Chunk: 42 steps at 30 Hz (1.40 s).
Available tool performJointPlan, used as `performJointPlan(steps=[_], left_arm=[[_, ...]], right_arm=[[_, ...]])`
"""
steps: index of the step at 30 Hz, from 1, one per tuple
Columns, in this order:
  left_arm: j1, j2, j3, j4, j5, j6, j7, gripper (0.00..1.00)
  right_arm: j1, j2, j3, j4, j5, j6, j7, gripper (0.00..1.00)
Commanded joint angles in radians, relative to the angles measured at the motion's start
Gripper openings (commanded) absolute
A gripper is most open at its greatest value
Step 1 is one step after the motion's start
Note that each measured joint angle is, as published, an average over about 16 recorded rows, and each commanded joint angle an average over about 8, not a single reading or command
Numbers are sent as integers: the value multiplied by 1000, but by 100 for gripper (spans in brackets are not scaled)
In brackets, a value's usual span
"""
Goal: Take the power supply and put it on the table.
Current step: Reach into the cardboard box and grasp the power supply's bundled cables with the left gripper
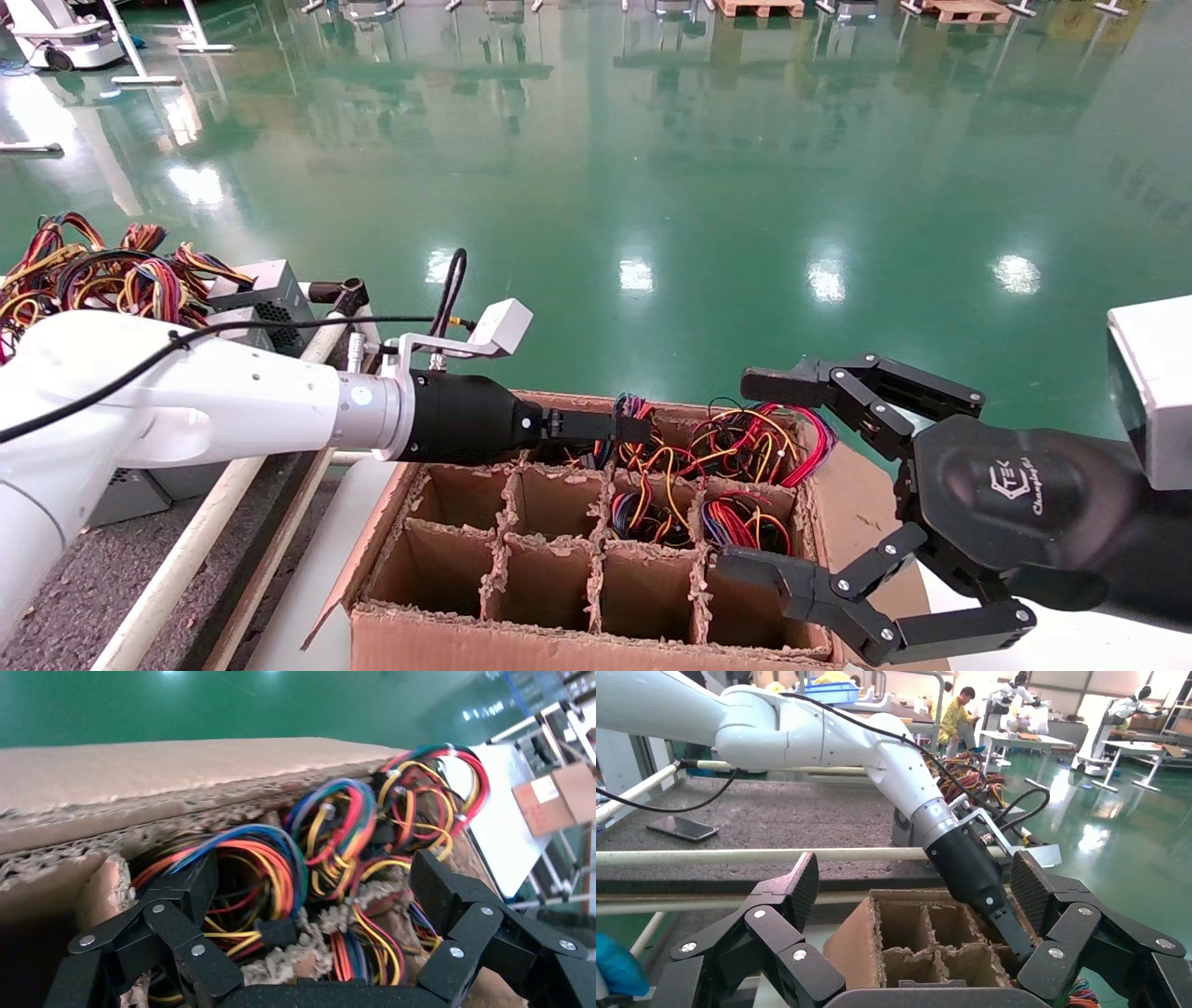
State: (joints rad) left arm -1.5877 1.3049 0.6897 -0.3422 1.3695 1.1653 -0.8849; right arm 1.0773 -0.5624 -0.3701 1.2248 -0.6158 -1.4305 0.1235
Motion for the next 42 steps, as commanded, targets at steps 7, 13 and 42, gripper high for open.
performJointPlan(steps=[7, 13, 42], left_arm=[[7, 6, -7, 6, -7, -45, -36, 3], [18, -3, -10, -19, -14, -54, -47, 0], [106, -68, 10, -208, 19, -97, -117, 0]], right_arm=[[0, 0, 0, 0, 0, 0, 0, 100], [0, 0, 0, 0, 0, 0, 0, 100], [0, 0, 0, 0, 0, 0, 0, 100]])
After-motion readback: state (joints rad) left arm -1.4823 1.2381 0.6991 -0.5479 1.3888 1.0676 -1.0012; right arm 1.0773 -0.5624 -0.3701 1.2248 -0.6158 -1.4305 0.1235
